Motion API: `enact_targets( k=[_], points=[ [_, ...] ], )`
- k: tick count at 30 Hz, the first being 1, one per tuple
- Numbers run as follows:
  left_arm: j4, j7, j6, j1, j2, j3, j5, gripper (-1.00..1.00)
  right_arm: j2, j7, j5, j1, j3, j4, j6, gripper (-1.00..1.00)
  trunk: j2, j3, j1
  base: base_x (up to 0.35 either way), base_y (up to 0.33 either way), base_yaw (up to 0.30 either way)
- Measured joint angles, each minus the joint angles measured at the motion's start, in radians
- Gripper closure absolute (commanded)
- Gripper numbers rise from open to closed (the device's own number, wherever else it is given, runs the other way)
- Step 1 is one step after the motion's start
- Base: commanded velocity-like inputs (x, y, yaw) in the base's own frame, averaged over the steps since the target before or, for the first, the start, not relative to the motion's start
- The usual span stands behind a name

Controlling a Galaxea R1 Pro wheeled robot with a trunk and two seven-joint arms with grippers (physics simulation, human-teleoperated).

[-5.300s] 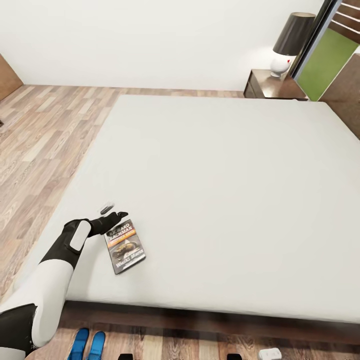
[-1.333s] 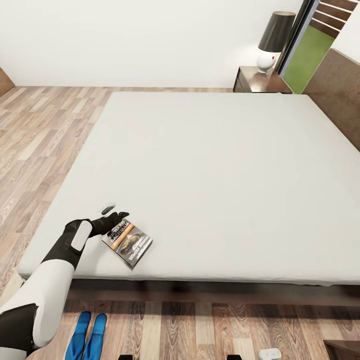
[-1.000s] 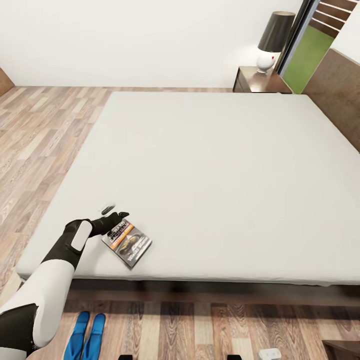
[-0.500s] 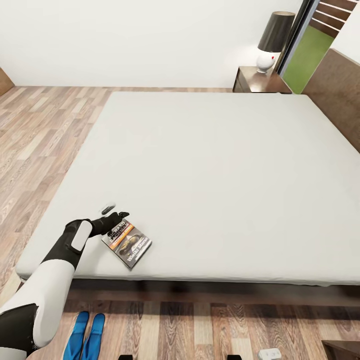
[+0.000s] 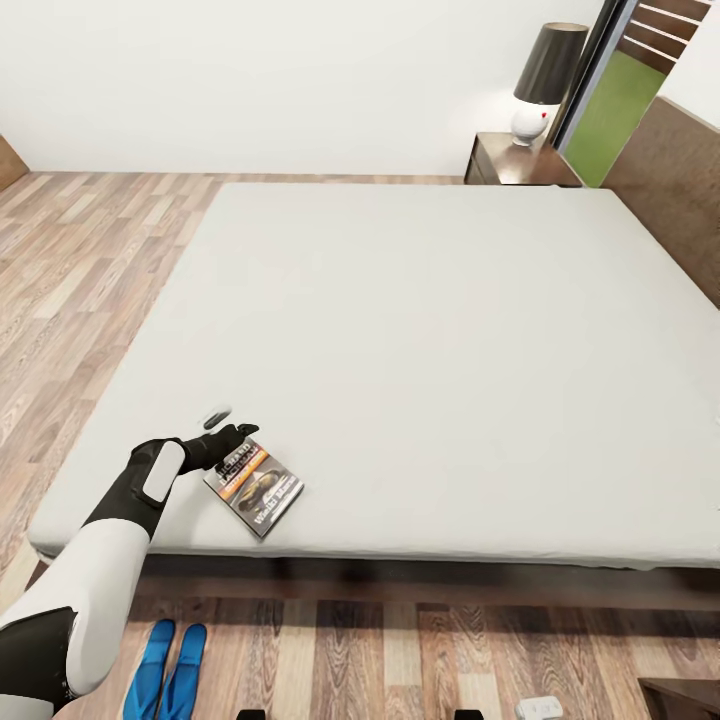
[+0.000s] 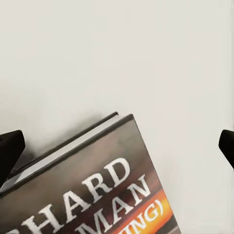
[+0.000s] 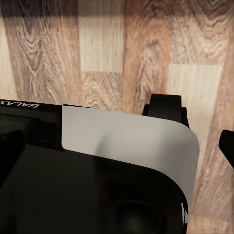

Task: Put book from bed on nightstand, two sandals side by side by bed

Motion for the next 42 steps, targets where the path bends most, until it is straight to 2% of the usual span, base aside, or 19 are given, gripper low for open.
enact_targets(
  k=[42],
  points=[
    [0.000,0.000,0.000,0.000,0.000,0.000,0.000,-1.00,0.000,0.000,0.000,0.000,0.000,0.000,0.000,-1.00,0.000,0.000,0.000,-0.034,-0.014,0.000]
  ],
)
